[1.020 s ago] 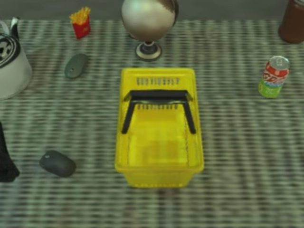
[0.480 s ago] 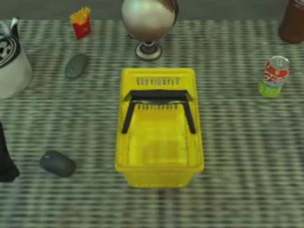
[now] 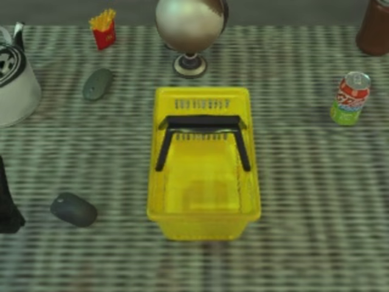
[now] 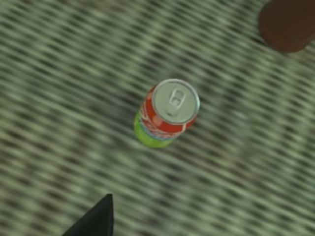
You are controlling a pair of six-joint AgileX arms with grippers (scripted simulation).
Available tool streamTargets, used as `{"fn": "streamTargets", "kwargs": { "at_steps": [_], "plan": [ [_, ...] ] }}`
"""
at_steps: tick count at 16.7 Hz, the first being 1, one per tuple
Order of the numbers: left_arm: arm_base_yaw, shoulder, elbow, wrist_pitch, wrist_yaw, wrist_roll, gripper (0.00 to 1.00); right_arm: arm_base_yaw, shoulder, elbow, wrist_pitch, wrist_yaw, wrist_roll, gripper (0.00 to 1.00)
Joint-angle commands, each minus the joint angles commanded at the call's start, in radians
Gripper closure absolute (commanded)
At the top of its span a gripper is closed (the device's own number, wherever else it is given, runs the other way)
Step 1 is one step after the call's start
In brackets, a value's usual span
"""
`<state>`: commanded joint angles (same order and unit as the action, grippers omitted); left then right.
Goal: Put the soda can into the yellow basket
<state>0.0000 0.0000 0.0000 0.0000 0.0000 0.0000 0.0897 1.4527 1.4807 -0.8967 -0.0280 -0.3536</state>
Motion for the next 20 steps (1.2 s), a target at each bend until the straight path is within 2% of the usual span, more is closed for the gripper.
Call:
{"fn": "streamTargets", "kwargs": {
  "at_steps": [6, 11, 15, 20],
  "plan": [
    [0.000, 0.000, 0.000, 0.000, 0.000, 0.000, 0.00, 0.013, 0.605, 0.618, -0.370, 0.015, -0.143, 0.00],
    [0.000, 0.000, 0.000, 0.000, 0.000, 0.000, 0.00, 0.017, 0.999, 1.018, -0.603, 0.029, -0.232, 0.00],
    [0.000, 0.000, 0.000, 0.000, 0.000, 0.000, 0.00, 0.019, 1.184, 1.206, -0.708, 0.035, -0.272, 0.00],
    [0.000, 0.000, 0.000, 0.000, 0.000, 0.000, 0.00, 0.019, 1.221, 1.245, -0.728, 0.036, -0.280, 0.00]
  ]
}}
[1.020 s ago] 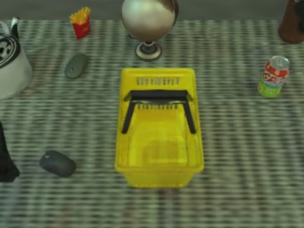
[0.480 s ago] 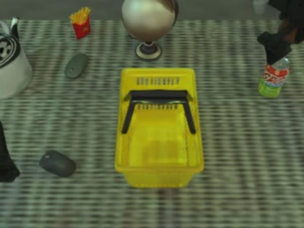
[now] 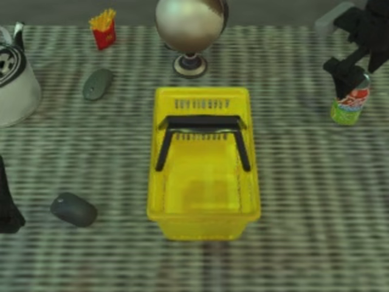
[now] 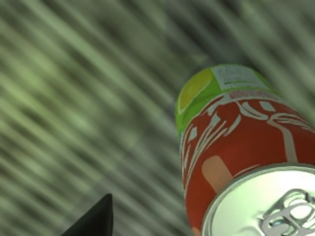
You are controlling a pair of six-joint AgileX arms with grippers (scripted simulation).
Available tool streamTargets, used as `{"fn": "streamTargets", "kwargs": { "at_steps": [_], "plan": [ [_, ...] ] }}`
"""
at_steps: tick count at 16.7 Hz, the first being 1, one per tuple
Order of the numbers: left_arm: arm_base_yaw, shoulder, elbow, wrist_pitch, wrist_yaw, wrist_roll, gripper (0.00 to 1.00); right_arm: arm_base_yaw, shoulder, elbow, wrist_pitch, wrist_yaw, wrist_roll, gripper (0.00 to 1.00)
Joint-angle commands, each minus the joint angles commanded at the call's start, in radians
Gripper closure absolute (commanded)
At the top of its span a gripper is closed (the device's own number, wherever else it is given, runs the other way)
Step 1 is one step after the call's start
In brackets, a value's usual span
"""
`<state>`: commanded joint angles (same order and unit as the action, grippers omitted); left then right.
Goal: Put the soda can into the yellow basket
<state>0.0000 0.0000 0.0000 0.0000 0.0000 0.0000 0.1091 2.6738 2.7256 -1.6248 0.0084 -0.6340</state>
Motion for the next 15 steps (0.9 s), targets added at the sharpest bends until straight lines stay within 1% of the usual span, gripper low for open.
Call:
{"fn": "streamTargets", "kwargs": {
  "at_steps": [4, 6, 11, 13, 15],
  "plan": [
    [0.000, 0.000, 0.000, 0.000, 0.000, 0.000, 0.00, -0.004, -0.004, -0.019, 0.017, 0.000, -0.001, 0.00],
    [0.000, 0.000, 0.000, 0.000, 0.000, 0.000, 0.00, -0.001, -0.020, -0.077, 0.064, 0.000, -0.002, 0.00],
    [0.000, 0.000, 0.000, 0.000, 0.000, 0.000, 0.00, 0.001, -0.071, -0.310, 0.231, -0.001, 0.000, 0.00],
    [0.000, 0.000, 0.000, 0.000, 0.000, 0.000, 0.00, 0.001, -0.082, -0.354, 0.271, -0.001, 0.000, 0.00],
    [0.000, 0.000, 0.000, 0.000, 0.000, 0.000, 0.00, 0.001, -0.083, -0.361, 0.277, -0.001, 0.001, 0.00]
  ]
}}
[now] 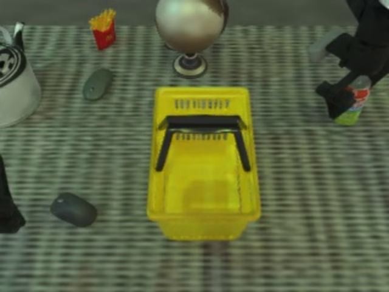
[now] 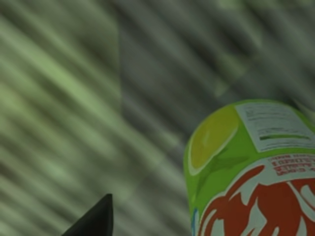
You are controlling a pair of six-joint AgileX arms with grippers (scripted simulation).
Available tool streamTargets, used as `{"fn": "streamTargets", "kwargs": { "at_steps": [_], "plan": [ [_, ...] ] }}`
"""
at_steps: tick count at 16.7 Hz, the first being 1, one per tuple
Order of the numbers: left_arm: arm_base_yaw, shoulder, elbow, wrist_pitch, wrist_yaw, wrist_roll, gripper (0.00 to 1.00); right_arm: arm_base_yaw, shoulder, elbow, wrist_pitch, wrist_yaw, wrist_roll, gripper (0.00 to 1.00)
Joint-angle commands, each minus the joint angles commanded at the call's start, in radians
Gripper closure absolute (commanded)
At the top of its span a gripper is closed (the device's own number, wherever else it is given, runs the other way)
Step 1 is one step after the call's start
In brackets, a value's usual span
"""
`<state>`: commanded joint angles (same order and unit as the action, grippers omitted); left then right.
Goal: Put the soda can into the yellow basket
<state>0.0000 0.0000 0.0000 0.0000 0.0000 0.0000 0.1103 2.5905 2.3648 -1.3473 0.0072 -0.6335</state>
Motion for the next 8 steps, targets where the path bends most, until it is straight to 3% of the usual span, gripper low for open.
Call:
{"fn": "streamTargets", "kwargs": {
  "at_steps": [2, 8],
  "plan": [
    [0.000, 0.000, 0.000, 0.000, 0.000, 0.000, 0.00, 0.000, 0.000, 0.000, 0.000, 0.000, 0.000, 0.00],
    [0.000, 0.000, 0.000, 0.000, 0.000, 0.000, 0.00, 0.000, 0.000, 0.000, 0.000, 0.000, 0.000, 0.45]
  ]
}}
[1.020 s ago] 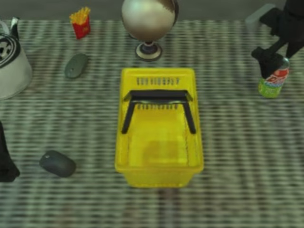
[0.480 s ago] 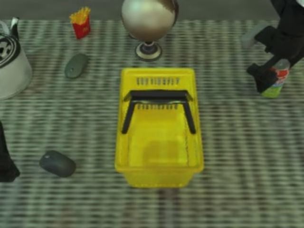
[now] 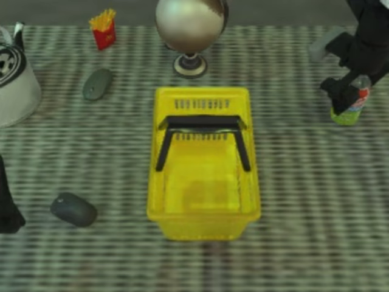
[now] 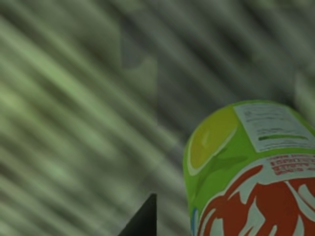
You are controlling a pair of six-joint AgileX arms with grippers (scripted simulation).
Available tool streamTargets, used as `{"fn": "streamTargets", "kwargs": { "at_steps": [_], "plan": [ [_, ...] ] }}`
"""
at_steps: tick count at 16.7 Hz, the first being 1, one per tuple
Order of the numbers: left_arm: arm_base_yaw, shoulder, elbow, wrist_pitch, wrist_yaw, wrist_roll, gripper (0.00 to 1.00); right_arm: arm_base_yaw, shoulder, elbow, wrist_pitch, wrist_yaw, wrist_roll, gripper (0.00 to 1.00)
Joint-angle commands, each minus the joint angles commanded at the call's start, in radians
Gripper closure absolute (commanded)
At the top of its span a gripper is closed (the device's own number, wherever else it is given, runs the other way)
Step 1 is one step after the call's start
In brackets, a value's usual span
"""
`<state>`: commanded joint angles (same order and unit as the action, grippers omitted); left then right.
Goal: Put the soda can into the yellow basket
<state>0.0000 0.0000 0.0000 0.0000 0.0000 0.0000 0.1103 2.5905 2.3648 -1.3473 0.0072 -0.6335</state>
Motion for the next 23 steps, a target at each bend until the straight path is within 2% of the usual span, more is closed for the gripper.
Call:
{"fn": "streamTargets", "kwargs": {
  "at_steps": [7, 18, 20, 23],
  "plan": [
    [0.000, 0.000, 0.000, 0.000, 0.000, 0.000, 0.00, 0.000, 0.000, 0.000, 0.000, 0.000, 0.000, 0.98],
    [0.000, 0.000, 0.000, 0.000, 0.000, 0.000, 0.00, -0.001, -0.001, -0.005, 0.009, -0.006, 0.004, 1.00],
    [0.000, 0.000, 0.000, 0.000, 0.000, 0.000, 0.00, 0.007, -0.008, -0.030, 0.060, -0.037, 0.020, 1.00],
    [0.000, 0.000, 0.000, 0.000, 0.000, 0.000, 0.00, 0.025, -0.031, -0.104, 0.206, -0.122, 0.068, 1.00]
  ]
}}
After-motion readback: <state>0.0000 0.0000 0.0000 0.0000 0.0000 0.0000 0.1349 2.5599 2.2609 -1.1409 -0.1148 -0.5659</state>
